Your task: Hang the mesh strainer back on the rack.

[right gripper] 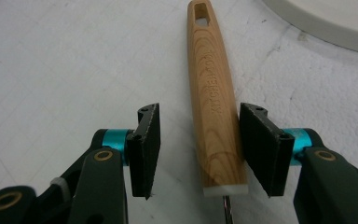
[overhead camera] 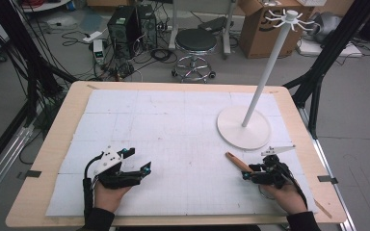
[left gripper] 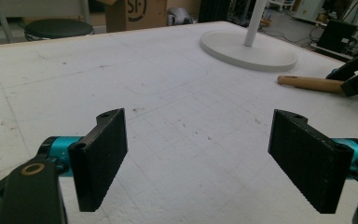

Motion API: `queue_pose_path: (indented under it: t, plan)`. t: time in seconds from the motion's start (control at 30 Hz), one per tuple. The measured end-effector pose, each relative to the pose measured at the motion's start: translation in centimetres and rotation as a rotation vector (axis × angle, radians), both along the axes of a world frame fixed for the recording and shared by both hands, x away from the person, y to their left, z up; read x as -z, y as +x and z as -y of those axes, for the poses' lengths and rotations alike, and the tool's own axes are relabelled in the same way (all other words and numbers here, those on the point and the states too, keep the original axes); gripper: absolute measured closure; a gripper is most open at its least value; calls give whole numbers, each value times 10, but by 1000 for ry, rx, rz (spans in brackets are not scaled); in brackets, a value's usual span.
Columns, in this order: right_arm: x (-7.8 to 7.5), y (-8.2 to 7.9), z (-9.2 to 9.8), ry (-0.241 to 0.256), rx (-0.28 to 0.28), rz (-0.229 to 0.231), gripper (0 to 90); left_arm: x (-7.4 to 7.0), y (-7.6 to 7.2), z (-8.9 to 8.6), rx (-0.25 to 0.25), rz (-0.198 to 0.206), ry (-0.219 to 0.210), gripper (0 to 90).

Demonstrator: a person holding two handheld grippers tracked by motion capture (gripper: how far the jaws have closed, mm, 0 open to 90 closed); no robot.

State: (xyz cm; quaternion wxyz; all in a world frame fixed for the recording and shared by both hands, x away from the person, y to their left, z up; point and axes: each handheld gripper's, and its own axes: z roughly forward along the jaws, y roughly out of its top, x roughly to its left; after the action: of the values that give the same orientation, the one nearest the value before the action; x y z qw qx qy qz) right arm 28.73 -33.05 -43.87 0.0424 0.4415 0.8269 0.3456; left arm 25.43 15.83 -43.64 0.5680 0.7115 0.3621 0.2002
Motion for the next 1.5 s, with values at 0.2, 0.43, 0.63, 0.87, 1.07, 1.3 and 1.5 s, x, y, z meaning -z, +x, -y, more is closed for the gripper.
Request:
queue_pose_path:
  t: [0.2, 0.43, 0.63, 0.87, 1.07, 1.3, 1.5]
  plan:
    - [1, 1, -1, 1, -3, -2, 491, 0, 0, 0, -3, -3, 2, 201]
    - [1, 1, -2, -9, 5, -2, 499, 0, 0, 0, 1, -1, 2, 201]
    - [0, 3, -3, -23, 11, -25, 539, 0, 0, 0, 0, -3, 4, 201]
    - [-3, 7, -5, -98, -4, -22, 650, 1, 0, 1, 0, -3, 4, 201]
    - [-5, 9, -11, -147, -11, -36, 651, 1, 0, 1, 1, -3, 4, 201]
    - [-13, 23, -23, -246, -40, -137, 659, 1, 1, 1, 4, -4, 6, 201]
    - [-17, 35, -29, -307, -85, -204, 671, 1, 0, 2, 3, 0, -1, 201]
